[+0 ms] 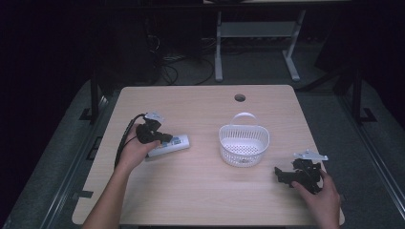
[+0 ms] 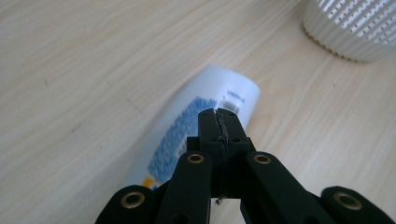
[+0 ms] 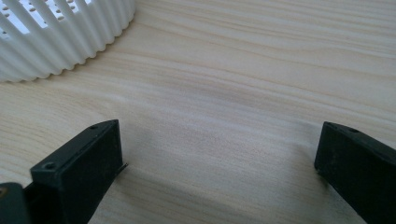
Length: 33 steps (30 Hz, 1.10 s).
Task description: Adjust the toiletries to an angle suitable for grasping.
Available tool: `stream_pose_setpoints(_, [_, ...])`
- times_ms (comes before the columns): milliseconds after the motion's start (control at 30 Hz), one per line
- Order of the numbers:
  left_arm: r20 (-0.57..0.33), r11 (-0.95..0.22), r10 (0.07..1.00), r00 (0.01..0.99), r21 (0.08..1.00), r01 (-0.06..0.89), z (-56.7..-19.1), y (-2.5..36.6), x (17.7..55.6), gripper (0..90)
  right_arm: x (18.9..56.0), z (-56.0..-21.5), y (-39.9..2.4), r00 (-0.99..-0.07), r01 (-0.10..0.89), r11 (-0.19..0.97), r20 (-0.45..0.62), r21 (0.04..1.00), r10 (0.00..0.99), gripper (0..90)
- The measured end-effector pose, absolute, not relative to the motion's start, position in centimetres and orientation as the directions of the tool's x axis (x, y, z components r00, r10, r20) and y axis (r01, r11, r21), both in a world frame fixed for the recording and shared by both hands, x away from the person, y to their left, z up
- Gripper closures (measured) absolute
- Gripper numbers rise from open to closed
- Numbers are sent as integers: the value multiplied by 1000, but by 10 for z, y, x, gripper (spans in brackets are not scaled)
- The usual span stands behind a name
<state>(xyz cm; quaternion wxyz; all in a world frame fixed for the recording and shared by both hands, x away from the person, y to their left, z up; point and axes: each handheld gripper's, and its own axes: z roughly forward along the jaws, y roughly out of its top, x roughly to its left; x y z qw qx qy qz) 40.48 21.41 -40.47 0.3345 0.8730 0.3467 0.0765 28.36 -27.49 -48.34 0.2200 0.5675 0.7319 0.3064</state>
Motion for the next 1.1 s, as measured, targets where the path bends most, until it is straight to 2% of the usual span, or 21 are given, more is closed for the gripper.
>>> stream_pose_setpoints(433, [-89, -560, 653, 752, 611, 559, -401, 193, 439, 900, 284, -483, -275, -259, 696, 168, 26, 698, 966, 4])
stream_pose_setpoints(733, [-91, -575, 671, 736, 563, 593, -416, 184, 461, 900, 284, -483, -275, -259, 696, 168, 26, 698, 966, 5])
stream_pose_setpoints(1100, [-97, -595, 670, 736, 521, 612, -432, 175, 466, 900, 284, -483, -275, -259, 696, 168, 26, 698, 966, 5])
